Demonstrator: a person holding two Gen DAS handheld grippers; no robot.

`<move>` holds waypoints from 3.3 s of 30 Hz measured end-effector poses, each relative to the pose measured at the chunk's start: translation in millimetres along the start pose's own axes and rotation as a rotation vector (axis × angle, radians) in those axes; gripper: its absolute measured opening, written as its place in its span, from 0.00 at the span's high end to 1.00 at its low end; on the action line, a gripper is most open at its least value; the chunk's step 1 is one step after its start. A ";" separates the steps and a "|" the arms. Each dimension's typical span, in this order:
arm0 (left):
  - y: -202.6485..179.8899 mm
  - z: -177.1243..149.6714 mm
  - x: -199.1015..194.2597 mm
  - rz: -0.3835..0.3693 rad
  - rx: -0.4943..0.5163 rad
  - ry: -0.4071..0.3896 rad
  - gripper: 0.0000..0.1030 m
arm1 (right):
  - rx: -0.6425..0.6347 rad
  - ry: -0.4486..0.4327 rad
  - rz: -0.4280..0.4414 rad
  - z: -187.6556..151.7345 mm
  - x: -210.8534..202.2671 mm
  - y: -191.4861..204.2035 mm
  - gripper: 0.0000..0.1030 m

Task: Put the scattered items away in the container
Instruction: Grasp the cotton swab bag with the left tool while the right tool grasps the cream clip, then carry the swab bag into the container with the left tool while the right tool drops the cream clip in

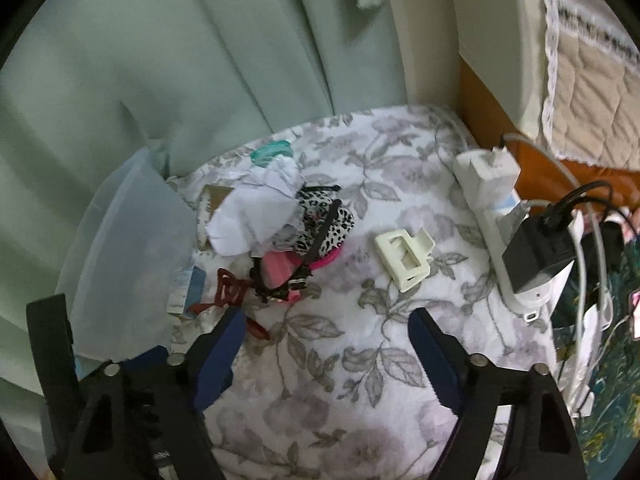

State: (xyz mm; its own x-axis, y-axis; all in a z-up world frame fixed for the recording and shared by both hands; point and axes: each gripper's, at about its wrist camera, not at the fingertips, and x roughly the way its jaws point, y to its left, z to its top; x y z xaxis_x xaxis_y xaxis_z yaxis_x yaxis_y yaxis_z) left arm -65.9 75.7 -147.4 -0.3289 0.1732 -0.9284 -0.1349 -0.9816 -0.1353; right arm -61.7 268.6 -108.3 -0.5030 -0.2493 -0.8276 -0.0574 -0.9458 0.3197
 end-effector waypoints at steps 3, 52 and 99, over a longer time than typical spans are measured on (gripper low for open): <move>-4.7 2.9 8.5 -0.003 0.003 0.022 0.06 | 0.016 0.020 0.001 2.8 12.9 -6.5 0.23; 15.2 -14.9 -48.5 -0.064 0.019 -0.113 0.32 | 0.008 -0.052 -0.125 14.1 15.7 -23.7 0.60; 227.0 12.2 -160.9 0.012 -0.400 -0.438 0.32 | -0.564 -0.068 0.206 19.9 -10.7 294.4 0.60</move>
State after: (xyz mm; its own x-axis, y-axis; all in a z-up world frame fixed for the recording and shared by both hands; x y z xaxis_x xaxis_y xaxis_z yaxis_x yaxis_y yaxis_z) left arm -55.0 -174.0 -24.5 -0.6951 0.0951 -0.7126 0.2065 -0.9230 -0.3246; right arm -90.5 -3.0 3.9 -0.5104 -0.4427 -0.7372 0.5036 -0.8488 0.1611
